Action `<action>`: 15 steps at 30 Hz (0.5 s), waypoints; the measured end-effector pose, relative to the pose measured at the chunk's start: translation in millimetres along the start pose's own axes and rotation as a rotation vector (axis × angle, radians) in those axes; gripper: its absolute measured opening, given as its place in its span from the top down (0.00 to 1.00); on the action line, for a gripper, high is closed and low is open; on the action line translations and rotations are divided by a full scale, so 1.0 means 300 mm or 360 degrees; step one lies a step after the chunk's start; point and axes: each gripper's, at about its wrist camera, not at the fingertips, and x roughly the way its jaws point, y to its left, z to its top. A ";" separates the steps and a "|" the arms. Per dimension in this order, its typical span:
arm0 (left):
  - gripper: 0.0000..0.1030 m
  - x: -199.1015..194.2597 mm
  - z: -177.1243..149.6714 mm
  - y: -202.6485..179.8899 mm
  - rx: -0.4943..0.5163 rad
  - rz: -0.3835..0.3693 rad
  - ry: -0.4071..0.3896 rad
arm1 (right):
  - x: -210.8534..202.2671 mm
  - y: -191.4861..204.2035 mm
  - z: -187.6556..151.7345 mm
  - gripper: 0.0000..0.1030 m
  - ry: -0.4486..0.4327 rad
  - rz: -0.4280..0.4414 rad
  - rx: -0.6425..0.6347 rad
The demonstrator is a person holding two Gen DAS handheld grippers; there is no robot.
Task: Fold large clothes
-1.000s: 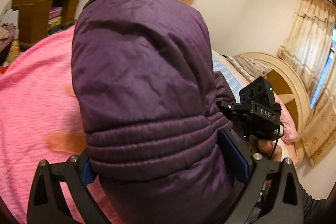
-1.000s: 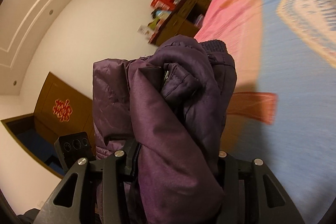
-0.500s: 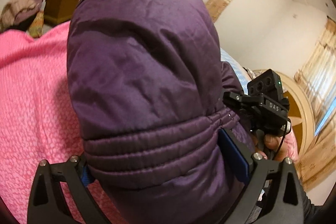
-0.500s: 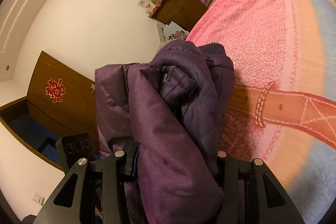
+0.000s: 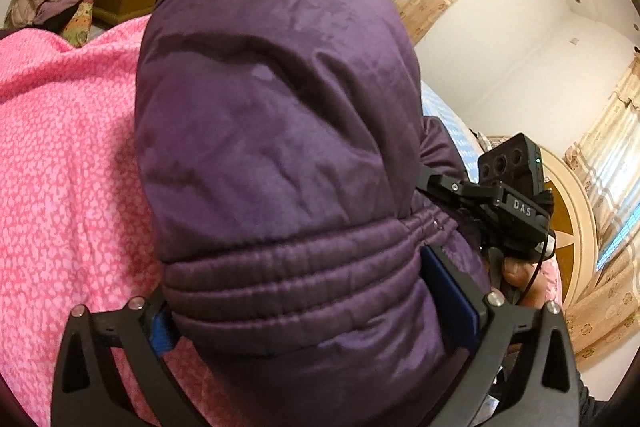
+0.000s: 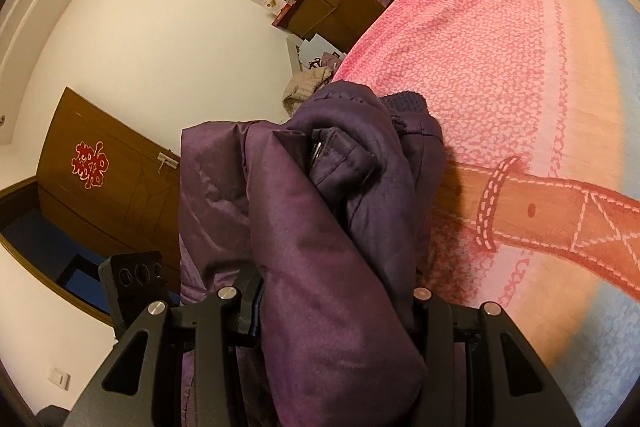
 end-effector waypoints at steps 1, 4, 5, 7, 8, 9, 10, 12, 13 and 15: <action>0.00 -0.017 0.004 -0.011 -0.0005 0.0013 0.0007 | -0.001 0.002 -0.001 0.56 -0.0003 0.0000 -0.0002; 0.00 -0.047 0.021 -0.020 -0.0017 0.0043 0.0017 | -0.008 -0.013 -0.002 0.55 -0.0018 0.0014 0.0021; 0.00 -0.055 0.023 -0.029 -0.0004 0.0050 0.0011 | -0.008 -0.019 -0.003 0.54 -0.0022 0.0015 0.0027; 0.00 -0.076 0.019 -0.050 0.0081 0.0120 -0.0038 | -0.004 -0.025 -0.009 0.52 -0.0039 -0.0004 0.0021; 0.00 -0.088 0.020 -0.068 0.0132 0.0163 -0.0070 | -0.006 -0.025 -0.013 0.51 -0.0042 -0.0015 0.0008; 0.00 -0.097 0.018 -0.090 0.0208 0.0229 -0.0107 | -0.006 -0.018 -0.016 0.49 -0.0043 -0.0044 -0.0012; 0.00 -0.106 0.023 -0.102 0.0252 0.0268 -0.0128 | -0.002 -0.008 -0.017 0.48 -0.0036 -0.0115 -0.0039; 0.00 -0.098 0.023 -0.124 0.0345 0.0346 -0.0160 | 0.010 0.013 -0.016 0.47 -0.0019 -0.0210 -0.0090; 0.00 -0.078 0.030 -0.119 0.0362 0.0376 -0.0158 | 0.018 0.026 -0.015 0.46 -0.0009 -0.0284 -0.0127; 0.00 -0.041 0.045 -0.093 0.0328 0.0353 -0.0133 | 0.029 0.037 -0.016 0.45 0.0004 -0.0354 -0.0153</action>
